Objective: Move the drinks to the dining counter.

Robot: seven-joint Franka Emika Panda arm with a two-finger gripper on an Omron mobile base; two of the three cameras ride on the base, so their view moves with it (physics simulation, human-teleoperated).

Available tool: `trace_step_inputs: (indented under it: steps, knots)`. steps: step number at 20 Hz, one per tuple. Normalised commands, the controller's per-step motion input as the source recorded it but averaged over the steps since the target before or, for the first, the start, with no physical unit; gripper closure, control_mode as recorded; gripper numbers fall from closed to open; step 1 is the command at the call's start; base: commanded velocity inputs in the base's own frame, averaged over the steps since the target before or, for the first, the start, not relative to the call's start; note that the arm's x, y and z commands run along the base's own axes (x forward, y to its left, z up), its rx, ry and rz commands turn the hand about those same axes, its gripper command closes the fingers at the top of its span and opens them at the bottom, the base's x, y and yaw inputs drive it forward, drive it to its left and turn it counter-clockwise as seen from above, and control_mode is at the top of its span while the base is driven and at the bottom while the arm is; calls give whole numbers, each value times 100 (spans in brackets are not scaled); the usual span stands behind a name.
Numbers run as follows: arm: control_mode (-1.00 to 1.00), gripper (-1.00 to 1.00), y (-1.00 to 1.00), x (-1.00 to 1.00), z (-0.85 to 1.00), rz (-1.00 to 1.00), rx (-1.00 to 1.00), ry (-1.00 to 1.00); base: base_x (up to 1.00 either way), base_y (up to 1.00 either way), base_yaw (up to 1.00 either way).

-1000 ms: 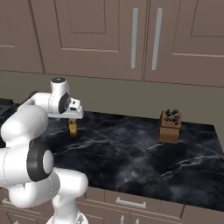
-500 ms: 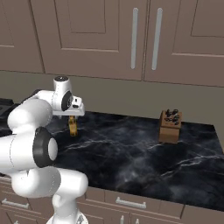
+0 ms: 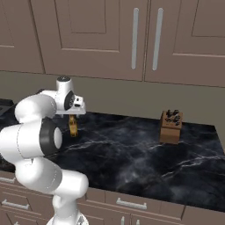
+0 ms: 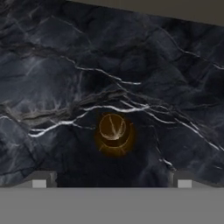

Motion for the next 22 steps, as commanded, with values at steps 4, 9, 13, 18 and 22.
trace_step_inputs:
  steps: [4,9,13,18,22]
  knots:
    - [-100,-100,11,32,-10,2,0,0,0,0,0]
    - [-100,-100,2,29,-12,2,0,0,0,0,0]
    - [-100,-100,0,17,-11,3,0,0,0,0,0]
    - [-100,-100,0,7,-14,3,0,0,0,0,0]
    - [-100,-100,0,0,-19,3,0,0,0,0,0]
